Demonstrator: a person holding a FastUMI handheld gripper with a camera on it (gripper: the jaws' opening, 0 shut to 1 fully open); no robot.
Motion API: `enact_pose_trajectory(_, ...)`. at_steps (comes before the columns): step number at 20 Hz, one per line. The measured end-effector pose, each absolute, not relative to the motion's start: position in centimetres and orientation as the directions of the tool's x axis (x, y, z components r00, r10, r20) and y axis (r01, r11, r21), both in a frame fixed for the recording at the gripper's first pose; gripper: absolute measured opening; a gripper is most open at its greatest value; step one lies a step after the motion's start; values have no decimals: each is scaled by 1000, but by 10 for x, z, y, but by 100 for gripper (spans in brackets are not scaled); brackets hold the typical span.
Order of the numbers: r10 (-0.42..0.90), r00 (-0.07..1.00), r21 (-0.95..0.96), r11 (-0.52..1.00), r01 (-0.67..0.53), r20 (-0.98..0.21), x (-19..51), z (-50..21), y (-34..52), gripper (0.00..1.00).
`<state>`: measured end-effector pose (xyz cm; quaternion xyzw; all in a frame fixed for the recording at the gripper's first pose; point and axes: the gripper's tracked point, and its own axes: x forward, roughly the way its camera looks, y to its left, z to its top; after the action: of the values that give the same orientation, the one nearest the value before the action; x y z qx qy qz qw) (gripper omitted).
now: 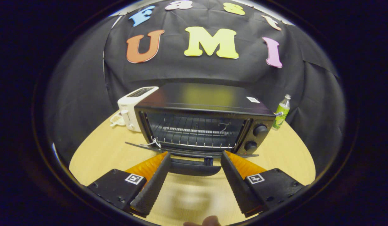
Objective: Open the toaster oven, put the food inside, and close the toaster oven door.
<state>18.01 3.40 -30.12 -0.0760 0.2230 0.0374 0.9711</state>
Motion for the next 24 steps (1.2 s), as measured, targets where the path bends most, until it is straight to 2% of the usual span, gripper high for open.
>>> enact_pose_trajectory(5, 40, 877, -167, 977, -136, -478, 162, -328, 31, 100)
enact_pose_trajectory(10, 67, 821, -74, 988, -132, -567, 143, -364, 29, 100)
enact_pose_trajectory(15, 89, 802, -70, 985, -161, -591, 142, -363, 30, 100)
enact_pose_trajectory(20, 220, 776, 30, 967, -252, -591, 118, -318, 41, 100)
enact_pose_trajectory(24, 357, 694, 159, 929, -335, -625, 87, -284, 48, 100)
